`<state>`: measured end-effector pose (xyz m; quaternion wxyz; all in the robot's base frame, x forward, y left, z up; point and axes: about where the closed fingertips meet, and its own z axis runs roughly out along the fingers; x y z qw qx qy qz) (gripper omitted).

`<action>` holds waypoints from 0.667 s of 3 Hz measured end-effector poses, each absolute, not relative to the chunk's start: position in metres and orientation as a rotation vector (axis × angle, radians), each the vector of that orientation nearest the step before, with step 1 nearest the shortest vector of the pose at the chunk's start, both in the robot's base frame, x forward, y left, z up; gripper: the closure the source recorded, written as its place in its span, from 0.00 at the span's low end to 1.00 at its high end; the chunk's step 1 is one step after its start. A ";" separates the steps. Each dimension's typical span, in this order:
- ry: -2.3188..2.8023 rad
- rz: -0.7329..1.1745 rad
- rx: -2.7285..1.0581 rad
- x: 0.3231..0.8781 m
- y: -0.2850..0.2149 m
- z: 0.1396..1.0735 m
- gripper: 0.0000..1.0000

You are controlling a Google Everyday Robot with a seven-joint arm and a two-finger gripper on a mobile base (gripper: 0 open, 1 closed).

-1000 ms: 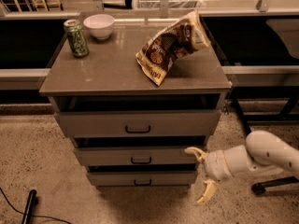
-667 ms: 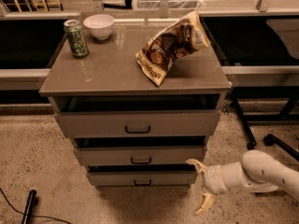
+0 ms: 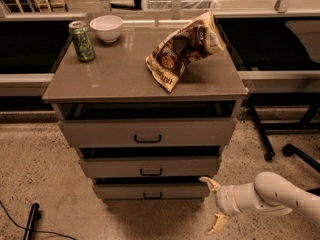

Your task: Open bottom drawer

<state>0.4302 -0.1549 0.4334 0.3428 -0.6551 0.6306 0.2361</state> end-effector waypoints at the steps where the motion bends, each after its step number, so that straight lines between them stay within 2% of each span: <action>1: 1.697 0.527 -1.683 0.446 -0.152 0.393 0.00; 2: 1.734 0.477 -1.672 0.457 -0.142 0.313 0.00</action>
Offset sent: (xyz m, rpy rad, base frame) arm 0.0547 0.0097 -0.2103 -0.1437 -0.0801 -0.1338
